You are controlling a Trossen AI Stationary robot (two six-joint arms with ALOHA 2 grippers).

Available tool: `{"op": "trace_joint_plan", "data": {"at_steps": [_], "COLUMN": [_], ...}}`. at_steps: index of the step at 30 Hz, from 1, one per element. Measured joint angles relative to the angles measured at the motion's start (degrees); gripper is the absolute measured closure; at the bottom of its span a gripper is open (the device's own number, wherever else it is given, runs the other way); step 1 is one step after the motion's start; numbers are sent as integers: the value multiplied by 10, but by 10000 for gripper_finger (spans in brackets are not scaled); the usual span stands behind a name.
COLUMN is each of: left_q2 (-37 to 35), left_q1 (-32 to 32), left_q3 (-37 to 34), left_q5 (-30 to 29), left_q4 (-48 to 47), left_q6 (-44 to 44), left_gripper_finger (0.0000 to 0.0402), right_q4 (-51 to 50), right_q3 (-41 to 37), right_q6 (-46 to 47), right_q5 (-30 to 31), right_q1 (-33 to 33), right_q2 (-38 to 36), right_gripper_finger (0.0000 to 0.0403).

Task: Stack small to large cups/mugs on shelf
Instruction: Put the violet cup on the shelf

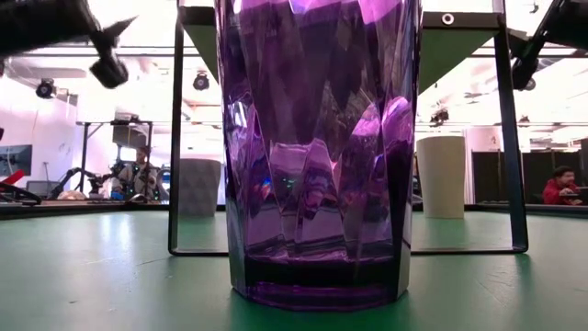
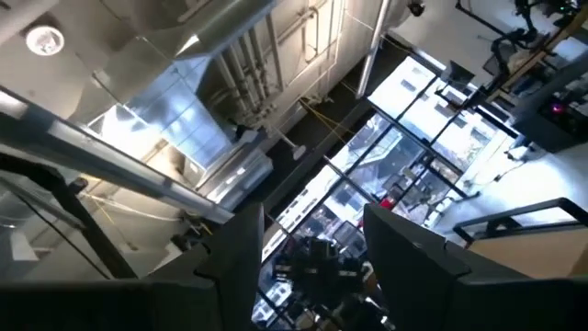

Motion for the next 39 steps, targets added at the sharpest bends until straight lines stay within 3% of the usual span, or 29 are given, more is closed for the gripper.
{"op": "trace_joint_plan", "data": {"at_steps": [3, 9, 13, 21, 25, 29, 34, 39], "left_q2": [40, 203, 331, 532, 602, 653, 724, 787], "left_q1": [-8, -20, -21, -71, -133, -209, -284, -329], "left_q3": [107, 398, 545, 725, 806, 881, 945, 991], "left_q5": [12, 17, 33, 41, 14, -39, -100, -84], "left_q4": [-153, -639, -794, -849, -927, -946, -946, -945], "left_q6": [16, 36, 6, -104, -226, -379, -494, -540], "left_gripper_finger": [294, 331, 337, 338, 338, 338, 338, 338], "right_q4": [8, 9, 10, 9, 8, 8, 4, 4], "right_q3": [0, 0, 0, 0, 0, 0, 0, 0], "right_q6": [0, 0, 9, 29, 32, 32, 35, 35], "right_q5": [9, 15, 23, 24, 24, 24, 19, 19], "right_q1": [-2, -2, -2, -2, -2, -2, -2, -2], "right_q2": [16, 50, 64, 62, 62, 62, 63, 63], "right_gripper_finger": [220, 220, 220, 220, 220, 220, 220, 220]}}
